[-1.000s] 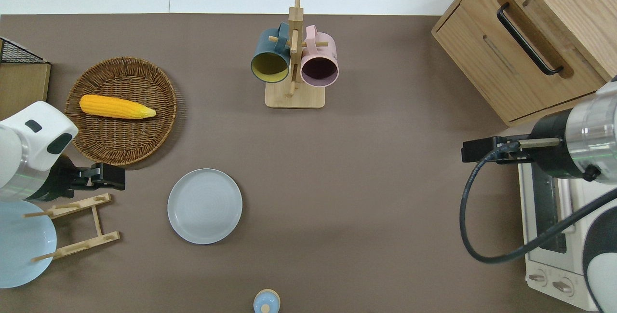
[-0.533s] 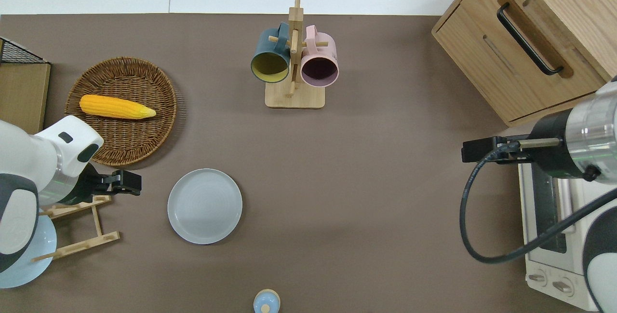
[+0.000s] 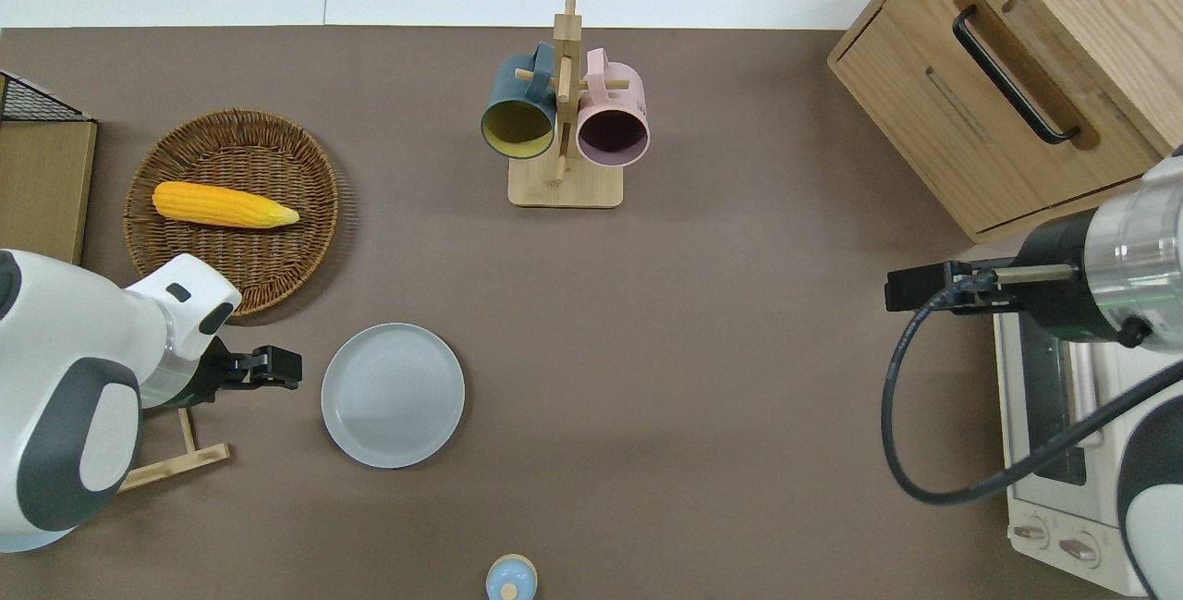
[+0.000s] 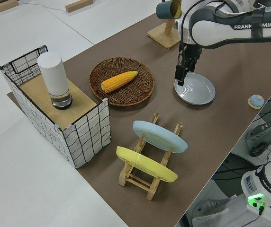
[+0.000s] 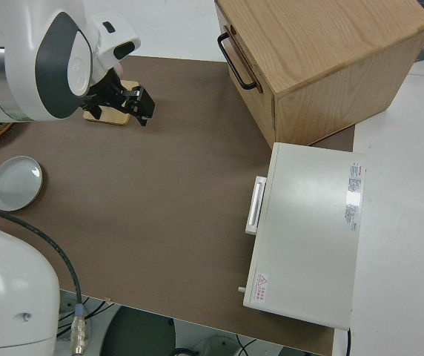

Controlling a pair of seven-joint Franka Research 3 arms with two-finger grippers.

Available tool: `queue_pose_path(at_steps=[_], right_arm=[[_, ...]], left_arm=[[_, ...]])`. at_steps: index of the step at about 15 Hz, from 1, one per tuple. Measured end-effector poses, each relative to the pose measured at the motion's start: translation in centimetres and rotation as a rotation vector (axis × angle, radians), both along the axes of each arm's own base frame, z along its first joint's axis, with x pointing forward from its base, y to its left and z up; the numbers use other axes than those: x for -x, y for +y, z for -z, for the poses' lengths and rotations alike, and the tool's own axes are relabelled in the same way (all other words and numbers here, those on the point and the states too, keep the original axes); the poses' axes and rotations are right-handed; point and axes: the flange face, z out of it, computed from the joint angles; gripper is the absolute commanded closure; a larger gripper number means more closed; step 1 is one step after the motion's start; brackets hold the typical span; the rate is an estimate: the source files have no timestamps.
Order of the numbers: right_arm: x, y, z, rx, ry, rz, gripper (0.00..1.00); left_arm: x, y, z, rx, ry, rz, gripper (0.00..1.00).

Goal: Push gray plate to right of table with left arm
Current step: 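Move the left gripper down to the near edge of the gray plate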

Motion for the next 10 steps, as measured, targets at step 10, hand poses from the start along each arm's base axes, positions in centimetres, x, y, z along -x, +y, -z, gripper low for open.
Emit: queue_pose_path(at_steps=[10], right_arm=[[0.0, 0.0, 0.0, 0.0, 0.0, 0.0, 0.007]], left_arm=[[3.4, -0.4, 8.2, 0.017, -0.021, -0.019, 0.01]])
